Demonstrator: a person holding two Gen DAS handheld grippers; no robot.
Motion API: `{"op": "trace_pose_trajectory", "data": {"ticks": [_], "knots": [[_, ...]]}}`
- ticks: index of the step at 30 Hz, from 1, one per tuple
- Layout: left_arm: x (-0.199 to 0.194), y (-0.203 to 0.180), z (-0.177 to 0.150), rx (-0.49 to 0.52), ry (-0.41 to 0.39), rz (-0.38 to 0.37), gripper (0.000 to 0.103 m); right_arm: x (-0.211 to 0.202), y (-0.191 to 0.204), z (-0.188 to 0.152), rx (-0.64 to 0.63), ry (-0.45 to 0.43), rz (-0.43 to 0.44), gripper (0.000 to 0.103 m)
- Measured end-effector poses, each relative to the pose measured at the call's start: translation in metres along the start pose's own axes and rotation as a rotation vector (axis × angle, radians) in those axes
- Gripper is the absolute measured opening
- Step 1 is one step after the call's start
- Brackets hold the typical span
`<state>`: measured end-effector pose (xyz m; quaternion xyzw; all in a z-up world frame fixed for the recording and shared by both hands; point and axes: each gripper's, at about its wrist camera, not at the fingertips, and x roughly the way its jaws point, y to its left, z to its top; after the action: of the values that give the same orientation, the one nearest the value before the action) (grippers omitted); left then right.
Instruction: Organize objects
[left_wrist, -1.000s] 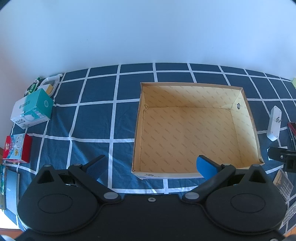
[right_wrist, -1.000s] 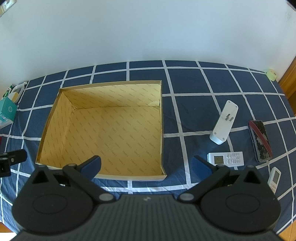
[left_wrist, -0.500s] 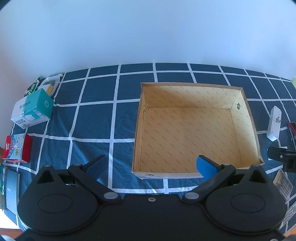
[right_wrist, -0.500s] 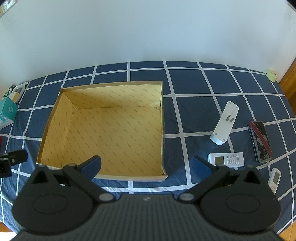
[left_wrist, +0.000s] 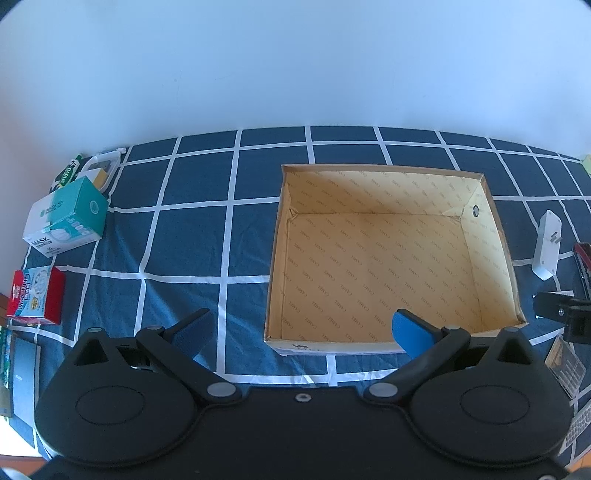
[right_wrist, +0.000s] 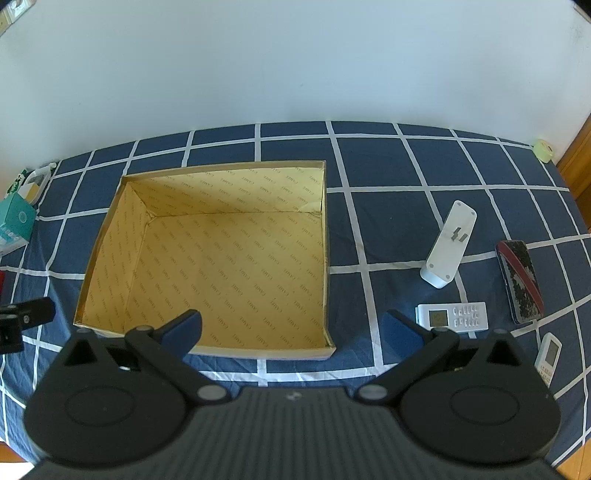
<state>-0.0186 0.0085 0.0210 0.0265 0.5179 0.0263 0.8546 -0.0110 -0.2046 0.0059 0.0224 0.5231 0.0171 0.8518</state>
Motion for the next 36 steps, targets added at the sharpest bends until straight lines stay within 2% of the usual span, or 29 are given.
{"op": "trace_pose_trajectory", "data": {"ticks": [12, 27, 36], "knots": [[-0.003, -0.014, -0.009, 0.067, 0.003, -0.023, 0.103, -0.012, -0.015, -0.017, 0.06, -0.016, -0.022, 0.103], [-0.006, -0.048, -0.025, 0.202, -0.001, -0.116, 0.103, -0.034, -0.054, -0.065, 0.23, -0.024, -0.094, 0.103], [-0.004, -0.079, -0.033, 0.255, 0.005, -0.16, 0.103, -0.043, -0.079, -0.09, 0.282, -0.011, -0.12, 0.103]]}}
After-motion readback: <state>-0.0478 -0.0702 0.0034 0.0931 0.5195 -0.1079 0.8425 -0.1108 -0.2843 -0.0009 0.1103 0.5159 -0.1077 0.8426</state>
